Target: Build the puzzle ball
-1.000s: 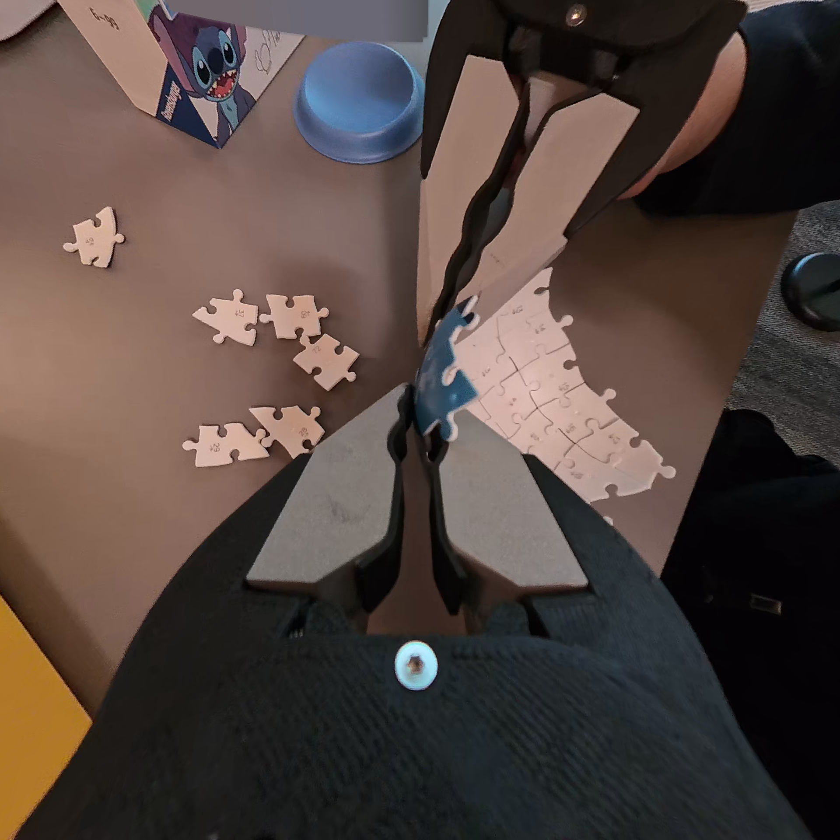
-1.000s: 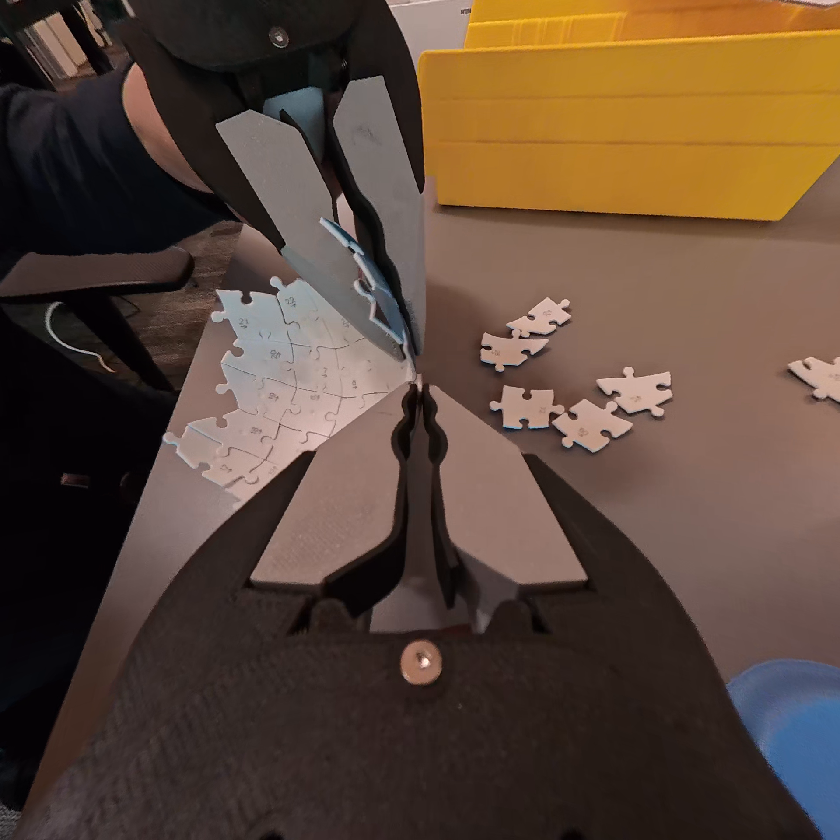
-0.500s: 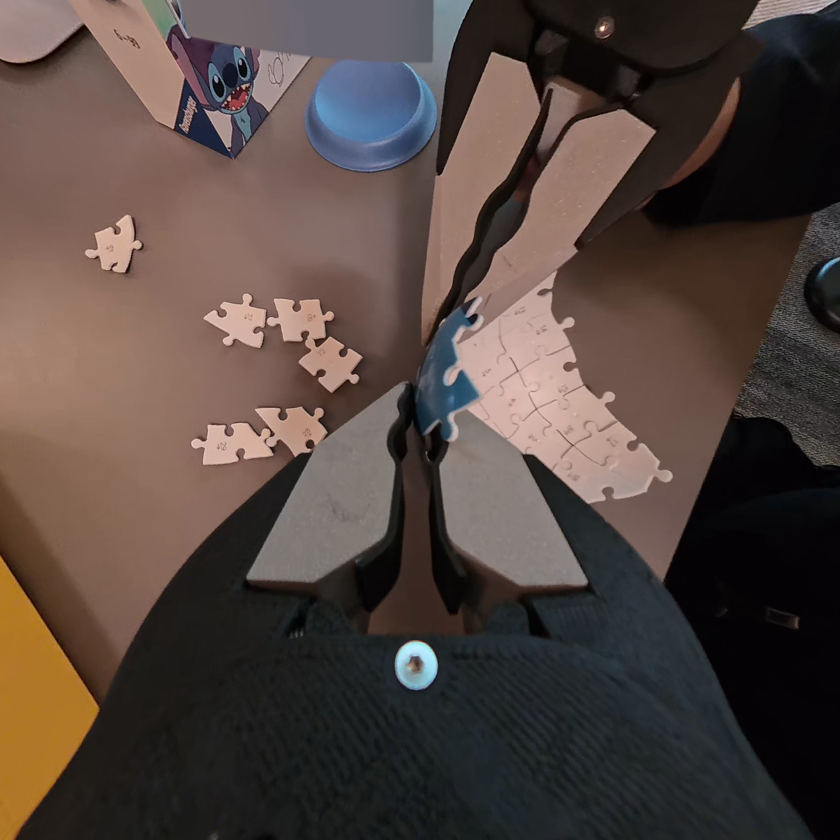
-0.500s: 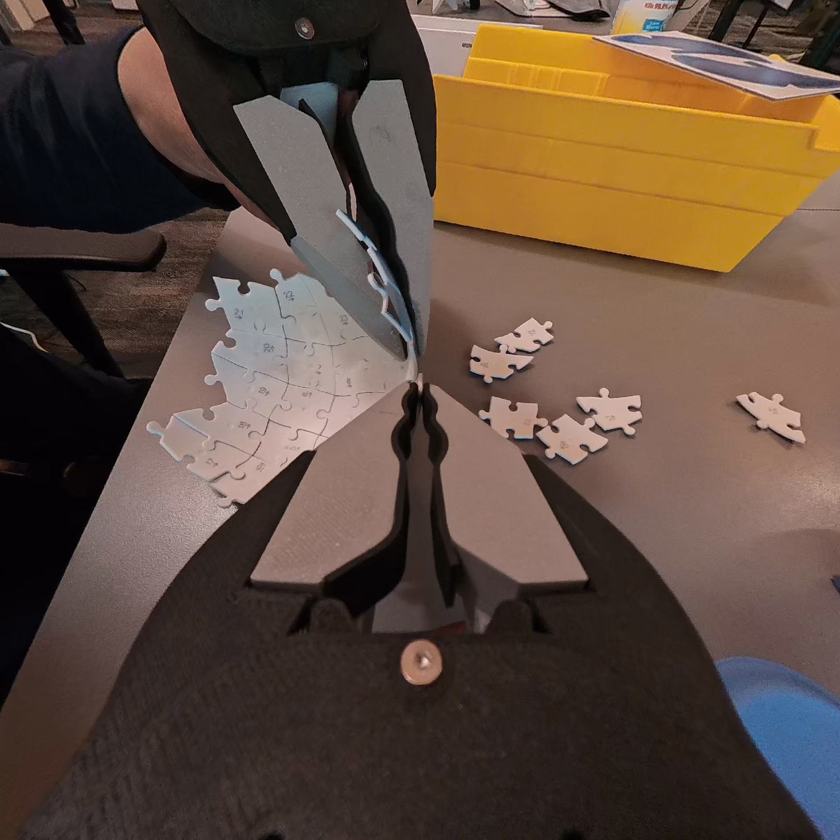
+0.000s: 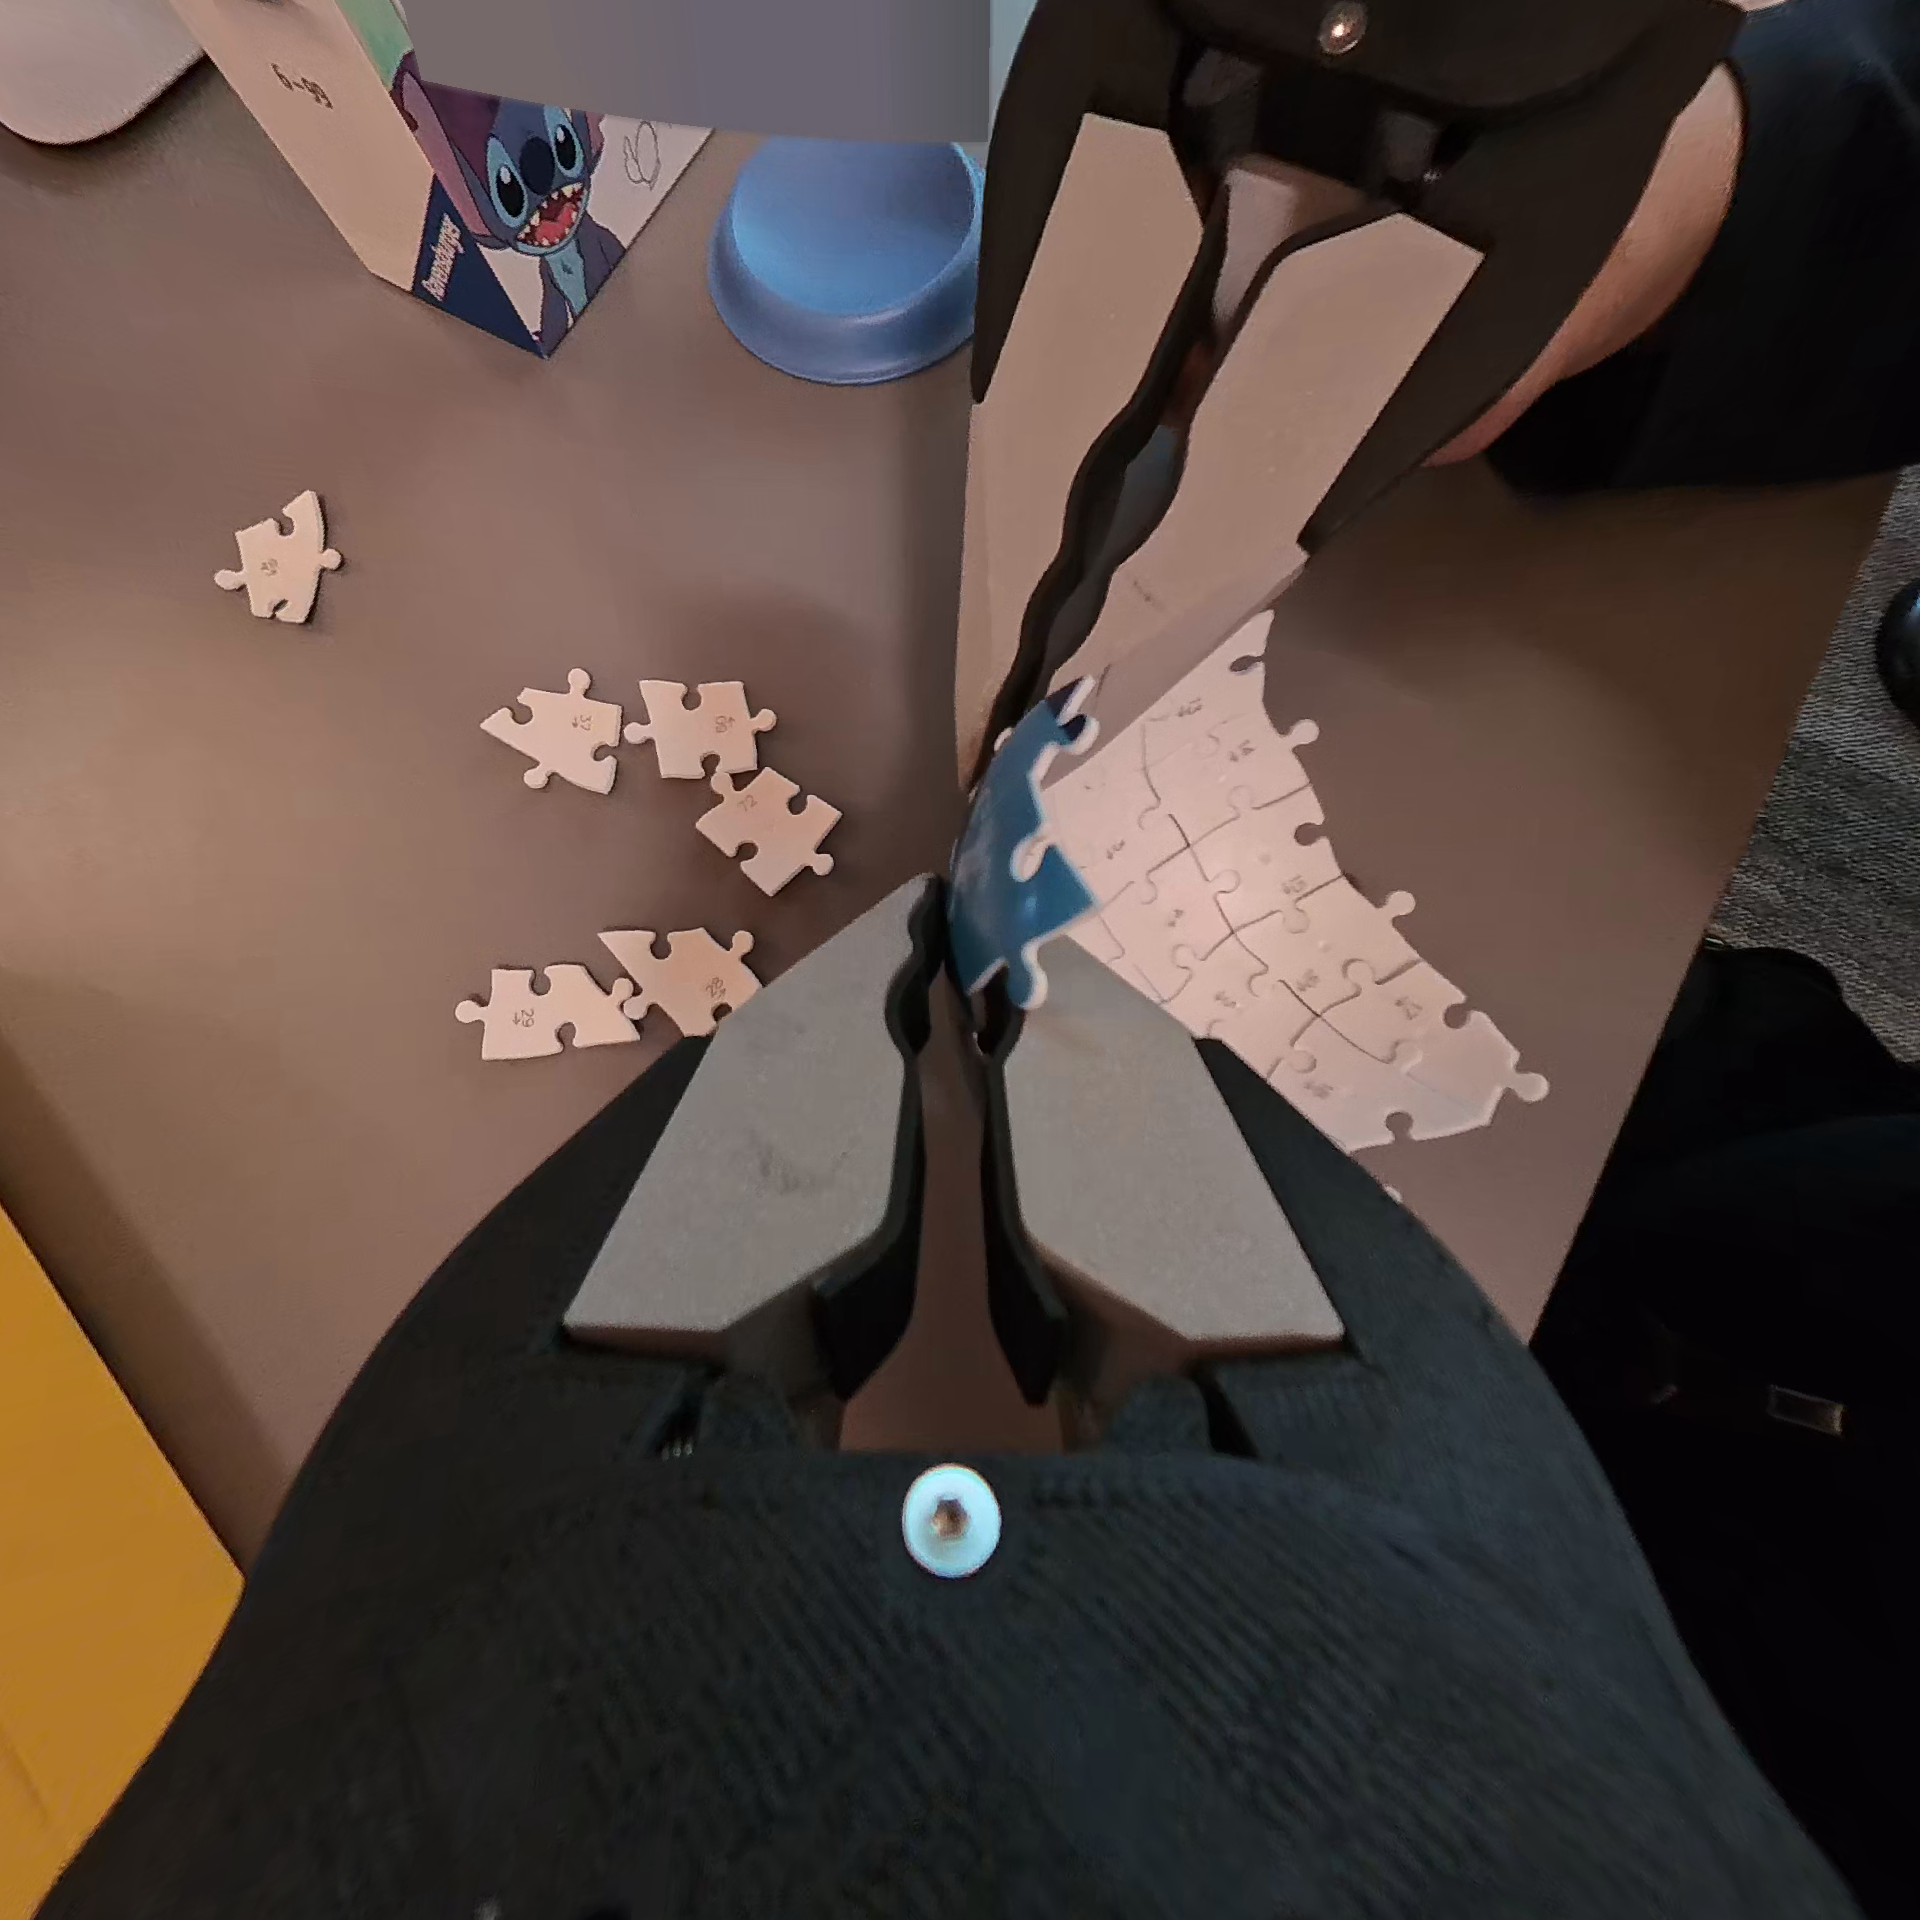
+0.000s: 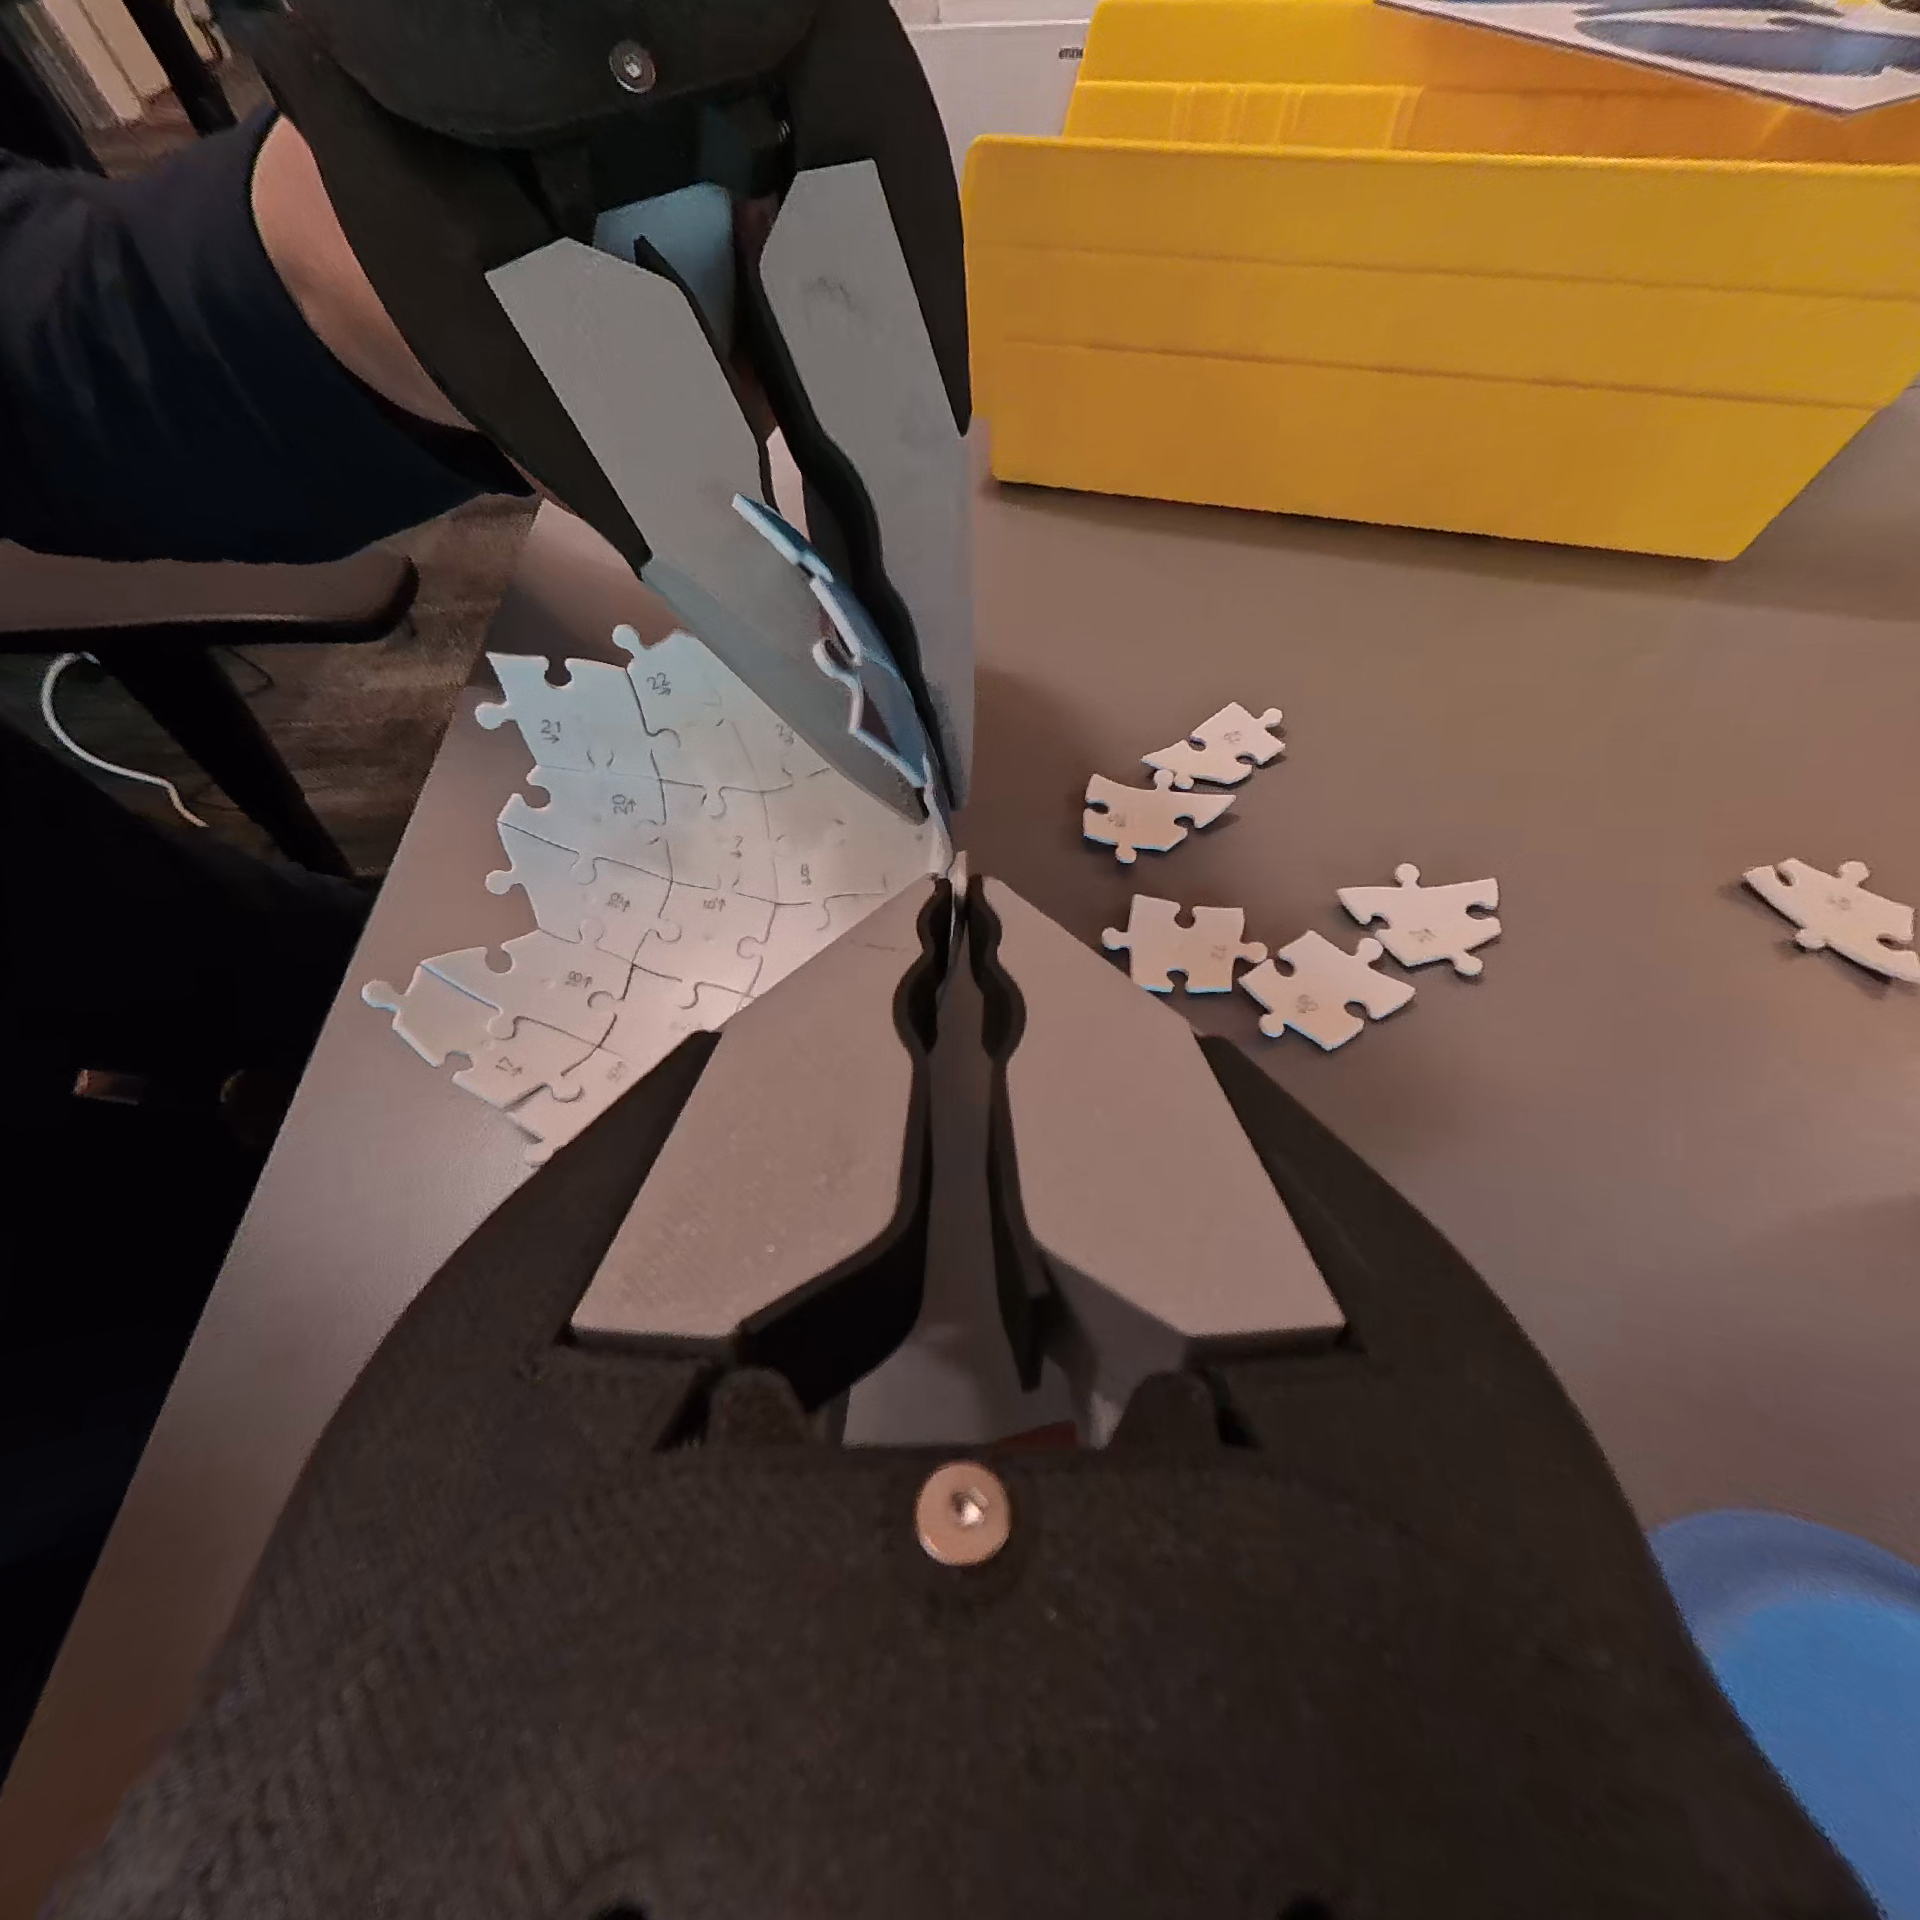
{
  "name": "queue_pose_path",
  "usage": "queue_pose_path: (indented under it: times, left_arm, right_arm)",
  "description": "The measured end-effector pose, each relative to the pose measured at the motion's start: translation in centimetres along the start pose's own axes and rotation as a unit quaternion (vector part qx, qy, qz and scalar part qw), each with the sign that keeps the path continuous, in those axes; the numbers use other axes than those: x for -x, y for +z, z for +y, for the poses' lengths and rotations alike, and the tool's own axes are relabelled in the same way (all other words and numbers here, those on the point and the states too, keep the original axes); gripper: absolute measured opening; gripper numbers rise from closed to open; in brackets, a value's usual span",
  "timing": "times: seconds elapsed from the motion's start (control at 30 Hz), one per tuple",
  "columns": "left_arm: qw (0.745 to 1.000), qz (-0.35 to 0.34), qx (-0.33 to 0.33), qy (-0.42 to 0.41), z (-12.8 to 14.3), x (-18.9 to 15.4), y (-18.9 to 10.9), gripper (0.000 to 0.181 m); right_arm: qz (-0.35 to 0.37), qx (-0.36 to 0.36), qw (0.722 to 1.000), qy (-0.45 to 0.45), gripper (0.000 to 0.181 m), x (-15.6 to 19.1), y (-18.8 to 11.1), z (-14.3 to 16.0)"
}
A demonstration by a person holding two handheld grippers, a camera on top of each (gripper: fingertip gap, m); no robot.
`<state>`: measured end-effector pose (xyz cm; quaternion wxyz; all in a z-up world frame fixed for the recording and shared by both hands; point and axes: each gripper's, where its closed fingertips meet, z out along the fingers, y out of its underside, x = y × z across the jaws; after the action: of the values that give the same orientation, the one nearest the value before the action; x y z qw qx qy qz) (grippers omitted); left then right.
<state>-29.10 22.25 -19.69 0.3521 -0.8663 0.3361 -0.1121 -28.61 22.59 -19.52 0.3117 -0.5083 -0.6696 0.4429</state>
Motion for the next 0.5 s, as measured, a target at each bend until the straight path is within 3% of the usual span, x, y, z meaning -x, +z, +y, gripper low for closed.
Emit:
queue_pose_path:
  times: [0.33,0.5]
  left_arm:
    - [1.0,0.003,0.005,-0.009,0.07,0.01,-0.06,0.001]
    - [1.0,0.01,0.003,-0.015,0.02,-0.12,0.04,0.001]
  right_arm:
    - [0.091,0.1,0.984,-0.119,0.004,-0.24,0.09,0.15]
    - [0.085,0.115,0.983,-0.118,0.005,-0.27,-0.2,0.28]
